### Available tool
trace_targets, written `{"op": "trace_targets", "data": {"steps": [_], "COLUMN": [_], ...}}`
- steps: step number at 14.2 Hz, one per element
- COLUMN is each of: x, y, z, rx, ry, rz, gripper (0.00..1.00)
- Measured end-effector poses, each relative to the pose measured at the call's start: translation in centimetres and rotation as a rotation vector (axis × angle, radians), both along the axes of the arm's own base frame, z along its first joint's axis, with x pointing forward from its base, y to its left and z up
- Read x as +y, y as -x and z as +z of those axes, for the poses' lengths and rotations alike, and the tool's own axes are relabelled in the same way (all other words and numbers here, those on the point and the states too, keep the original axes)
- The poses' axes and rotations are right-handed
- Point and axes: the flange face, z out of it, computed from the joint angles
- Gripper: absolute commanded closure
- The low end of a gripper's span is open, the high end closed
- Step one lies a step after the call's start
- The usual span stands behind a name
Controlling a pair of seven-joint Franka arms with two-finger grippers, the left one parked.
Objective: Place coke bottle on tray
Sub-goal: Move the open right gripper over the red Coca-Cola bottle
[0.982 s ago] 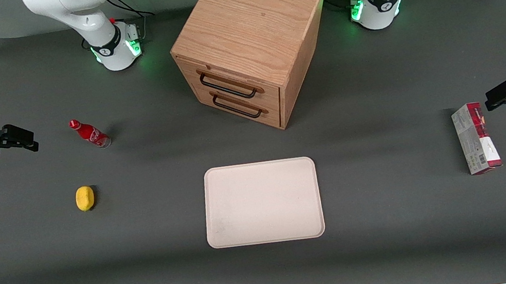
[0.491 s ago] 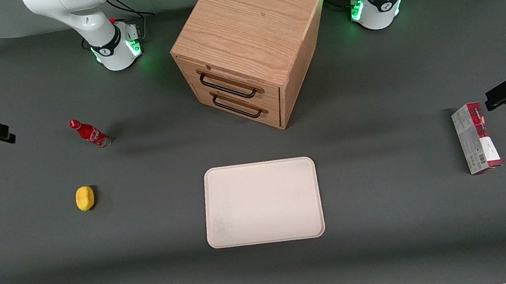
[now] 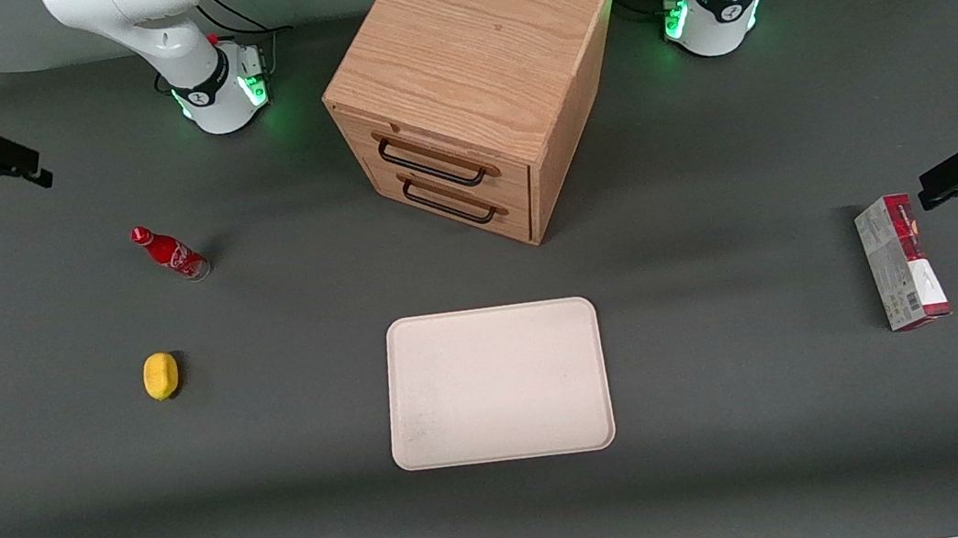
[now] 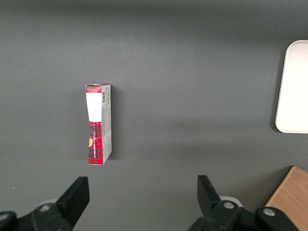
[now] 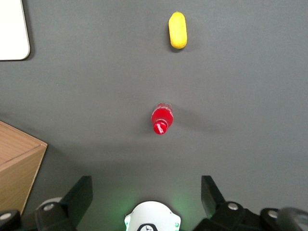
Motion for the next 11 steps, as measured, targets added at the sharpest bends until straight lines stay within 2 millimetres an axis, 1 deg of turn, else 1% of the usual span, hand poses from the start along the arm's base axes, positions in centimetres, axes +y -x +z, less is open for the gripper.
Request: {"op": "trace_targets", "data": {"steps": [1, 3, 5, 8, 11], "x": [0.1, 1.0, 1.8, 1.7, 1.5], "y": [1.0, 2.6, 3.4, 3.4, 3.0], "z": [-0.2, -0.5, -0.9, -2.8, -5.9], "rx": [-0.007, -0.020, -0.025, -0.029, -0.039], "ry": [0.015, 0.030, 0.035, 0.053, 0.050], "rz": [0.009, 0.041, 0.064, 0.070, 0.067], "gripper": [0.00, 0.00, 0.00, 0.00, 0.00]}}
